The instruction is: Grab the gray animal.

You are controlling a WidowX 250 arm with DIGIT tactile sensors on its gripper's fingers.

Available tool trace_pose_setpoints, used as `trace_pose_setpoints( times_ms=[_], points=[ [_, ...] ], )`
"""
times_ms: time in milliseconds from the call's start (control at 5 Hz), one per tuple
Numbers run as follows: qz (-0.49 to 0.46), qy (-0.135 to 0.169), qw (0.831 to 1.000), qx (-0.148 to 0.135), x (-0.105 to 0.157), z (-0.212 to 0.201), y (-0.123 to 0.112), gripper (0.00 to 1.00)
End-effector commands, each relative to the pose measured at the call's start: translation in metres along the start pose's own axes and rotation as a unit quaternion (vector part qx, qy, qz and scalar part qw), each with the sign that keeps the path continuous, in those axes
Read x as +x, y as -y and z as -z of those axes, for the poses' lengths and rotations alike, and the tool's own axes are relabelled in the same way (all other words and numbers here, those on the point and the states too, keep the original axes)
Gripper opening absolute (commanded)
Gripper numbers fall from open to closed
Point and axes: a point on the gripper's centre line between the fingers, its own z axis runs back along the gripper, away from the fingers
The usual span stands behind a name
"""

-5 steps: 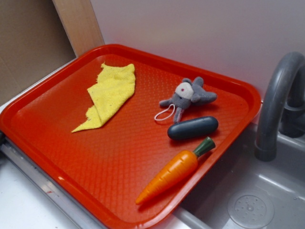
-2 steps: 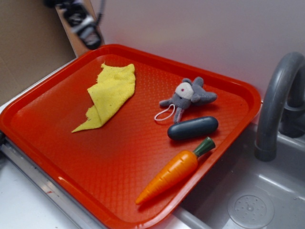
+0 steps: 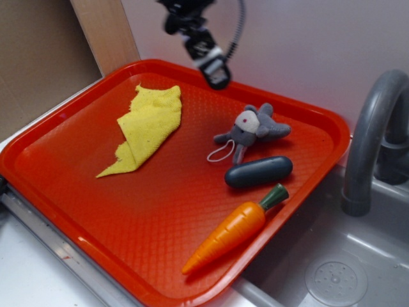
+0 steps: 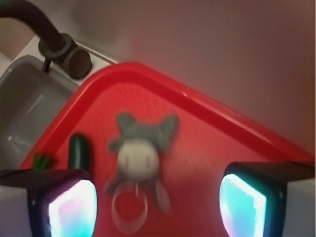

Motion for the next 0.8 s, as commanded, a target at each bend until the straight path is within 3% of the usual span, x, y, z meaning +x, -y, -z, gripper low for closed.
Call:
trace_pose_setpoints(
  times_ms=[0,200,400,600],
  points=[
    [0.032,-0.057,0.998,-0.015,0.008,0.036,0.031,1.00],
    [0.044,-0.084,0.995,-0.027,-0.003,0.053,0.045,1.00],
    [0.055,-0.113,0.992,-0.023,-0.011,0.066,0.065,1.00],
    [0.036,-0.122,0.992,0.004,-0.014,0.065,0.069,0.00]
  ],
)
